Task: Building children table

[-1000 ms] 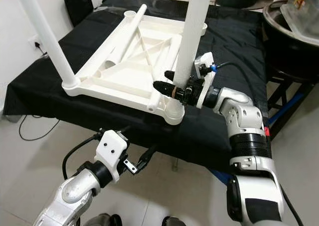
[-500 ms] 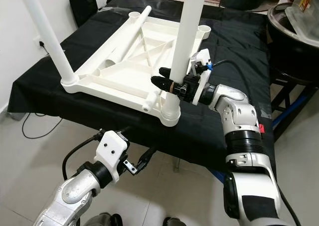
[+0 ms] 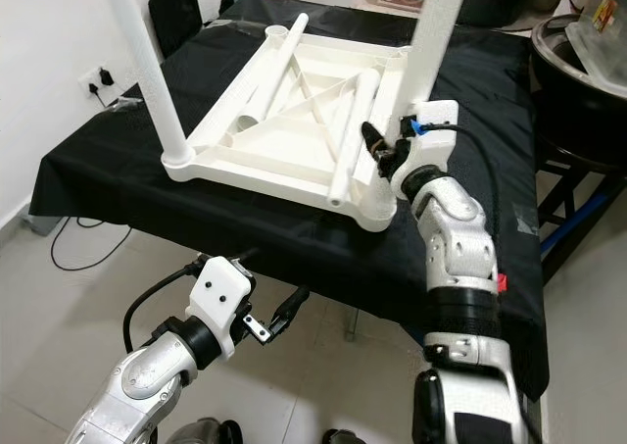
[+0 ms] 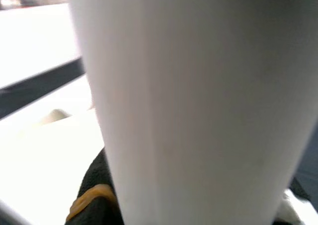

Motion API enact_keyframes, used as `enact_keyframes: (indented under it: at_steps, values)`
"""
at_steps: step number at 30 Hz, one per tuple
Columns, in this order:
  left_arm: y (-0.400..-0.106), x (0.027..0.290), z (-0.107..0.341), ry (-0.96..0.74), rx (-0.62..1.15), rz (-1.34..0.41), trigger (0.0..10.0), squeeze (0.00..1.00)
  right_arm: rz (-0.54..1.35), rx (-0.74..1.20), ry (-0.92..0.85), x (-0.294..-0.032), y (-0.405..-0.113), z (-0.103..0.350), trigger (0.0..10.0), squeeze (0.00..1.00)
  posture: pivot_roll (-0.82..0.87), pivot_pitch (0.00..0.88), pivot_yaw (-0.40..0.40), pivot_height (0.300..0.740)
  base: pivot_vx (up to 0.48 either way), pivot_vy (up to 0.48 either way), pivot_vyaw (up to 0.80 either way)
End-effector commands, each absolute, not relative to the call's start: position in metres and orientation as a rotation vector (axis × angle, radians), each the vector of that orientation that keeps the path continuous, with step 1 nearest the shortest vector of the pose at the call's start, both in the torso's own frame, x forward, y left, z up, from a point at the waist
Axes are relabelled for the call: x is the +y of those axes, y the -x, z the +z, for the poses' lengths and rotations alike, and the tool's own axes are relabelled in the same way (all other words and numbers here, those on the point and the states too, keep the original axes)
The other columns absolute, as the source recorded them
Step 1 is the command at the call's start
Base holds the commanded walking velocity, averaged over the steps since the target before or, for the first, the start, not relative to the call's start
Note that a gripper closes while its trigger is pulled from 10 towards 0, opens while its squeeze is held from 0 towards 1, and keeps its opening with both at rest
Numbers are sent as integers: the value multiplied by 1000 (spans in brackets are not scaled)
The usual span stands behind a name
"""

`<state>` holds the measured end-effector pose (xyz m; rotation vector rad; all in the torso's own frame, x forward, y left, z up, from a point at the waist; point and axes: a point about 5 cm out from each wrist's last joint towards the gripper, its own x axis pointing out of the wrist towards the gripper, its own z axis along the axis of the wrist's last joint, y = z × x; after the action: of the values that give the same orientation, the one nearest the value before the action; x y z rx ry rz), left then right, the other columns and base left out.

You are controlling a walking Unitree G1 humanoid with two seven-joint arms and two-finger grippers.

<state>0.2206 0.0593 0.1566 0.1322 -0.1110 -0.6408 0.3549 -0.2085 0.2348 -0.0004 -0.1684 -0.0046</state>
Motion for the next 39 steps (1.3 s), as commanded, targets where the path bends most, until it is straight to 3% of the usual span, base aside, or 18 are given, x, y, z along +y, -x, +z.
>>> enact_keyframes:
  at_steps: [1,5,10,11,12,15,16,18,19,20,24,25,30,33,39]
  values:
    - [-220,59,151,-142,-88,-649,10000,0,-209,-145,17,-222,-346,230,0,0,123,151,-20,740,0,0,0]
    - [-220,59,151,-143,-89,-648,10000,0,-349,-143,-13,-223,-337,228,0,0,126,152,-20,740,0,0,0]
    - [-220,59,151,-144,-86,-647,10000,0,-420,-185,-132,-192,-329,235,0,0,126,154,-22,740,0,0,0]
    - [-220,59,151,-144,-86,-647,10000,0,-374,-180,-155,-182,-331,236,8275,0,126,154,-23,740,0,0,0]
    - [-220,60,151,-143,-86,-644,10000,0,-303,-189,-170,-173,-333,238,10000,0,125,156,-24,740,0,0,0]
    - [-220,60,151,-140,-86,-639,10000,0,-201,-211,-174,-162,-335,240,10000,4,120,157,-24,740,0,0,0]
    - [-220,60,150,-140,-84,-638,10000,0,-168,-218,-155,-160,-334,239,10000,1000,121,157,-25,740,0,0,0]
    - [-220,60,150,-141,-82,-637,10000,0,-89,-230,-148,-155,-335,239,10000,1000,120,157,-26,740,0,0,0]
    - [-220,60,149,-141,-81,-636,10000,0,-68,-237,-129,-155,-335,239,10000,55,120,157,-26,740,0,0,0]
    - [-220,60,149,-141,-81,-635,10000,0,-7,-242,-142,-152,-335,240,10000,0,120,158,-26,740,0,0,0]
    - [-220,60,150,-140,-81,-634,10000,0,177,-246,-201,-150,-335,243,10000,0,121,157,-25,740,0,0,0]
    - [-220,60,149,-140,-80,-632,10000,0,336,-239,-174,-152,-335,245,10000,0,123,158,-26,740,0,0,0]
    - [-221,60,149,-140,-80,-632,10000,0,544,-213,-124,-155,-330,247,10000,0,119,158,-25,740,0,0,0]
    - [-221,59,150,-142,-81,-632,10000,0,767,-167,-112,-162,-324,248,10000,0,122,157,-27,740,0,0,0]
    - [-222,59,150,-145,-80,-628,10000,0,917,-125,-102,-166,-327,247,10000,0,124,157,-26,740,0,0,0]
